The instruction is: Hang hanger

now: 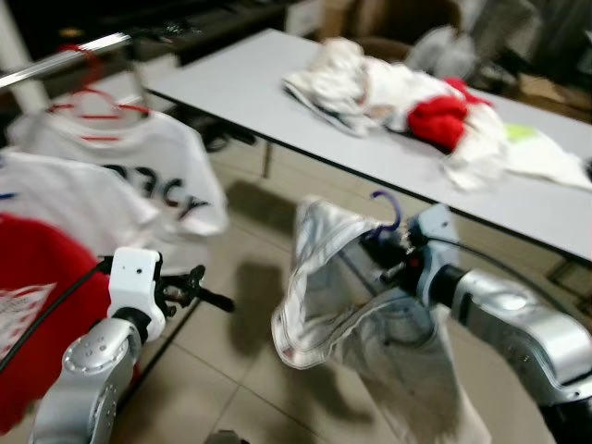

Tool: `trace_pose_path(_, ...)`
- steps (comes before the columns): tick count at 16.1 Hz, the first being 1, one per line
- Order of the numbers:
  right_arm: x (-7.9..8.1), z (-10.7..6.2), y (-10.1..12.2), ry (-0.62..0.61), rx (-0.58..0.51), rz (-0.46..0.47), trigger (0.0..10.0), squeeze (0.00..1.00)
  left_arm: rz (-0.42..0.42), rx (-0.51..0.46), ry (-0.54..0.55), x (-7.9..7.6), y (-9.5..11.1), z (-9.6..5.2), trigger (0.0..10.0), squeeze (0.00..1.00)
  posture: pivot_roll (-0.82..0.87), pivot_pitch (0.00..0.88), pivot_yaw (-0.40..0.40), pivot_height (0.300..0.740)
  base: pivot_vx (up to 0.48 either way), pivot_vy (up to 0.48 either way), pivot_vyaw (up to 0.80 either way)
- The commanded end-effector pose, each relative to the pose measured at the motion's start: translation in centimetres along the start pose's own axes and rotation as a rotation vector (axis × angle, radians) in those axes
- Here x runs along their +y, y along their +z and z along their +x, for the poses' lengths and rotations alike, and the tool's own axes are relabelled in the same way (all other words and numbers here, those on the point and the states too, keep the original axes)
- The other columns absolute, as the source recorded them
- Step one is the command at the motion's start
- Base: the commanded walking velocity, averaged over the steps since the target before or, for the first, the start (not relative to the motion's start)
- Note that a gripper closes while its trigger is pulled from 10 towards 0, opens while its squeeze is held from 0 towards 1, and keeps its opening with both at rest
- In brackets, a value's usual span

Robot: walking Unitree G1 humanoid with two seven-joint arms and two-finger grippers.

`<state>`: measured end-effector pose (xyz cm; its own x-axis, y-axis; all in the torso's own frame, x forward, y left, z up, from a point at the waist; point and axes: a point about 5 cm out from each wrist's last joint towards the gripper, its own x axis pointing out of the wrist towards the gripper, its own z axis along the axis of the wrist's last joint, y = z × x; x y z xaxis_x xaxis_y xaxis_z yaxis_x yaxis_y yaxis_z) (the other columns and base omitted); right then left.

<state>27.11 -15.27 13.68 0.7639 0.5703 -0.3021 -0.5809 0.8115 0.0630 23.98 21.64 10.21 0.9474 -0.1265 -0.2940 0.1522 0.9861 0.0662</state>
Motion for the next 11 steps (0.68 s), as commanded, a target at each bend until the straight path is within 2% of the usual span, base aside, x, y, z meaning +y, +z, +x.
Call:
trace_pose_path(1, -0.8, -0.1, 0.4, -0.037, -0.054, -0.043, 10.0, 0.00, 0.050, -0.007, -0.044, -1.1, 0.7, 0.2, 10.0, 0.00, -0.09, 0.000, -0.089, 0.740, 0.000, 0.000, 0.78)
trace_pose_path(3, -0.9, 0.3, -0.1, -0.057, -0.083, -0.004, 10.0, 0.00, 0.048, -0.058, -0.097, -1.8, 1.4, 0.3, 10.0, 0.00, -0.07, 0.000, -0.110, 0.740, 0.000, 0.000, 0.78)
trace_pose_path(4, -0.8, 0.6, -0.3, -0.059, -0.103, 0.021, 10.0, 0.00, 0.008, -0.088, -0.079, -1.8, 1.6, 0.3, 10.0, 0.00, -0.08, 0.000, -0.110, 0.740, 0.000, 0.000, 0.78)
trace_pose_path(6, -0.2, 0.5, -1.4, -0.037, -0.090, 0.022, 10.0, 0.00, -0.155, -0.068, 0.015, -1.0, 0.6, 0.4, 10.0, 0.00, -0.10, 0.000, -0.089, 0.740, 0.000, 0.000, 0.78)
trace_pose_path(7, -0.1, 0.2, -1.9, -0.034, -0.078, 0.023, 10.0, 0.00, -0.153, -0.044, -0.007, -1.1, 0.4, 0.4, 10.0, 0.00, -0.10, 0.000, -0.080, 0.740, 0.000, 0.000, 0.78)
trace_pose_path(11, -0.4, -0.5, -3.3, -0.048, -0.025, 0.009, 10.0, 0.00, -0.014, -0.045, -0.037, -1.1, 0.5, 1.1, 10.0, 0.00, -0.14, 0.000, -0.044, 0.740, 0.000, 0.000, 0.78)
